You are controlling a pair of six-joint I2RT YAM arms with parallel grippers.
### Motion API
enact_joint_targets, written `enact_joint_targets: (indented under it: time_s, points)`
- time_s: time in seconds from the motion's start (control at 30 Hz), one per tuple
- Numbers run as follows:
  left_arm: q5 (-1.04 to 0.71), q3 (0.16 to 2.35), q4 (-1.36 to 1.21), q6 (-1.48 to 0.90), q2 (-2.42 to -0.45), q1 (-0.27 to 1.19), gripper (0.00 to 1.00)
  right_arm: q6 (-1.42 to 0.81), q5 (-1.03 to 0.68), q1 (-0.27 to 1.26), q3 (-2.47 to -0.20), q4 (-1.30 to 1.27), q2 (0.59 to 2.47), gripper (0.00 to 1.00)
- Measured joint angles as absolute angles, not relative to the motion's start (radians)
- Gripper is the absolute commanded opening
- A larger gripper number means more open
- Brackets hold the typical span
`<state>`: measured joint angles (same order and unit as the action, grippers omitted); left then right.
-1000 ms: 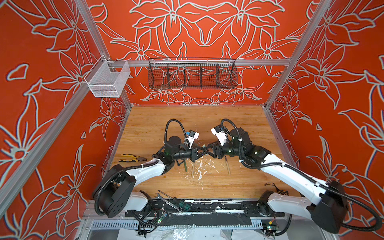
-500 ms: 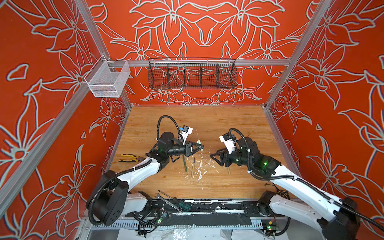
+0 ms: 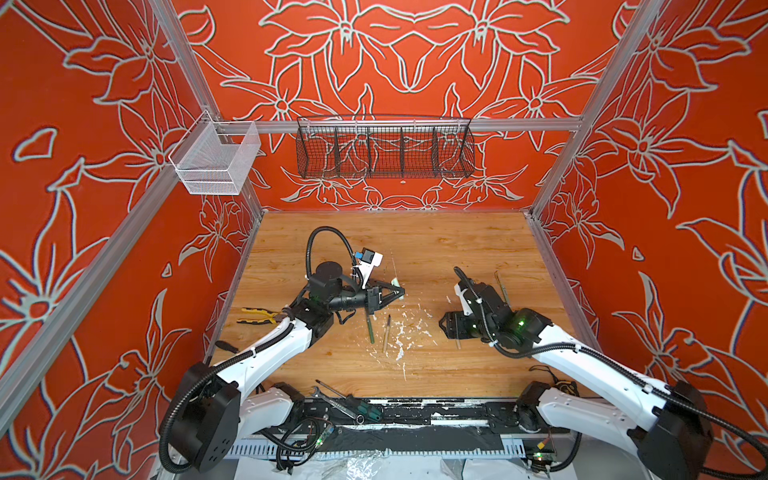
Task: Insert the pens into the pen caps
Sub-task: 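Move the right gripper to a beige black-tipped pen and grasp it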
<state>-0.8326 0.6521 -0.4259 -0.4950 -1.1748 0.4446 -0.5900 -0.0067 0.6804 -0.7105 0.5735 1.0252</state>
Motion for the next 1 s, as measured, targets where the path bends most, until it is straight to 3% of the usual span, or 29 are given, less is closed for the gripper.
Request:
enact_joint_targets:
  time_s: [0.03,0.07,0.43,0.7,1.0]
  points:
    - [-0.832,0.654,-0.426,-0.495,-1.175,0.445,0.0,-0.599,0.014,0.68,-0.71,0.599,1.022,0.96]
    - [-0.832,0.655,-0.427,-0.495,-1.175,0.445,0.0,-0.6,0.029,0.68,-0.71,0.619,1.02,0.98]
    - [-0.822,0.656,-0.388,-0.471,-1.173,0.444,0.0,-0.575,0.123,0.603,-0.71,0.765,1.048,0.96]
    - [-0.807,0.655,-0.361,-0.451,-1.145,0.444,0.0,-0.528,0.124,0.567,-0.762,0.764,1.191,0.79]
    - [-0.783,0.655,-0.321,-0.411,-1.101,0.444,0.0,-0.508,0.1,0.538,-0.776,0.715,1.298,0.69]
